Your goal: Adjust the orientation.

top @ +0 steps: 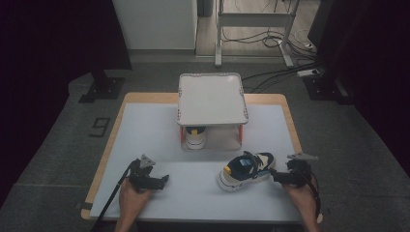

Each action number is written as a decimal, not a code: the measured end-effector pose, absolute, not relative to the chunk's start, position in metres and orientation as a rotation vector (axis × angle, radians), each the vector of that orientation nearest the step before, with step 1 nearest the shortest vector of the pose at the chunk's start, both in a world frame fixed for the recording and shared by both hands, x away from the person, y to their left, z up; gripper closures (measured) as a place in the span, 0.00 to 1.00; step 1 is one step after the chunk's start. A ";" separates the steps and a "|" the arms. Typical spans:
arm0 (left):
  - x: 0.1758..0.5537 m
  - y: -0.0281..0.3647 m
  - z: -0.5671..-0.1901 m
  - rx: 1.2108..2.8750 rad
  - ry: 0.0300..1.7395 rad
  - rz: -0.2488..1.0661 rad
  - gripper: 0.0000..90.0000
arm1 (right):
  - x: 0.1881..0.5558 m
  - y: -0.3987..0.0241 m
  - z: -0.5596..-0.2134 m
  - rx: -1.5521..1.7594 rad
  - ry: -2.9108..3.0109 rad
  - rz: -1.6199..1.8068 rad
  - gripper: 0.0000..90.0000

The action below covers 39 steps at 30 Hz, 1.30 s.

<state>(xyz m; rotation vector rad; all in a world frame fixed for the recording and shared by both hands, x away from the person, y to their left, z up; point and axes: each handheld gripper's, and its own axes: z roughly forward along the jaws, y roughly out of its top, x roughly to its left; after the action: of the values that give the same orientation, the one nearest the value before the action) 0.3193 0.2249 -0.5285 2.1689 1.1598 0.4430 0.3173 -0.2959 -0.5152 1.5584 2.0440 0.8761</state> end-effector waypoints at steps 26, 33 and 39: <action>0.319 0.225 -0.529 2.167 1.160 0.445 0.03 | 0.262 -0.273 -0.483 1.444 2.133 1.029 0.12; 0.319 0.225 -0.529 2.167 1.159 0.446 0.03 | 0.243 -0.223 -0.480 1.373 2.203 1.113 0.00; 0.319 0.225 -0.529 2.168 1.157 0.447 0.03 | 0.259 -0.190 -0.487 1.389 2.150 1.073 0.00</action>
<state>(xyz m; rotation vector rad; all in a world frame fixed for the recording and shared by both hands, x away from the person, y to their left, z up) 0.3190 0.2248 -0.5286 2.1681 1.1574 0.4472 0.2587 -0.1900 -0.4866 1.3889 2.1503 1.0727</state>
